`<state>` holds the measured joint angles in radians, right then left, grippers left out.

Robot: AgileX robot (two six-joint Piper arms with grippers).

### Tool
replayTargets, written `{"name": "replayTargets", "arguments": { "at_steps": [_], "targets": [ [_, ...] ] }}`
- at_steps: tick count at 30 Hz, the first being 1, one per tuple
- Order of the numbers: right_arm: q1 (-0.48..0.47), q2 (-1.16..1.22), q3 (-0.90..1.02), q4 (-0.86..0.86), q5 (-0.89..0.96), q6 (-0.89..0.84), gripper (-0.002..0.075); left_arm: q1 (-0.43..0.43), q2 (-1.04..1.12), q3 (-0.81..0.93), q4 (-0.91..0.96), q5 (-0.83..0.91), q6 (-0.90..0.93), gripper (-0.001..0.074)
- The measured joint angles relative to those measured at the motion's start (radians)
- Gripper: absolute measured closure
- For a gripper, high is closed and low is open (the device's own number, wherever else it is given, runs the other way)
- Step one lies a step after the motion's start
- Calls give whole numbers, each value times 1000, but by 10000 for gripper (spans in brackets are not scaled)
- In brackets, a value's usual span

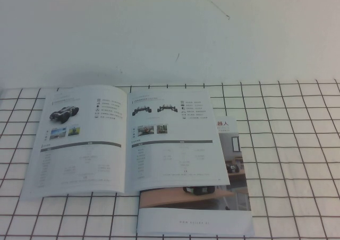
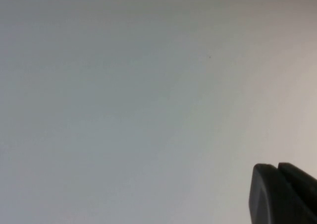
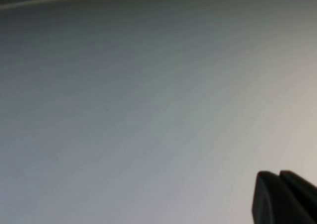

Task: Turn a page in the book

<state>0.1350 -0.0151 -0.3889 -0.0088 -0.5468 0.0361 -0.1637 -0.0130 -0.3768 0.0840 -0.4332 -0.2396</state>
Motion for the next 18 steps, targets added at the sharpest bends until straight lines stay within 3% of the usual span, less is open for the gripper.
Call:
{"name": "replayTargets", "arguments": {
  "at_steps": [7,13,18],
  "targets": [
    [0,140,-203,58,463,-21,728,0,159,-190,24,363,-19,737],
    [0,341,-252,66,756,-26,728,-2,344,-211,-30,738,-55,737],
    [0,516,-253,66,1018,-36,728,-2,492,-211,-68,898,-63,737]
  ]
}}
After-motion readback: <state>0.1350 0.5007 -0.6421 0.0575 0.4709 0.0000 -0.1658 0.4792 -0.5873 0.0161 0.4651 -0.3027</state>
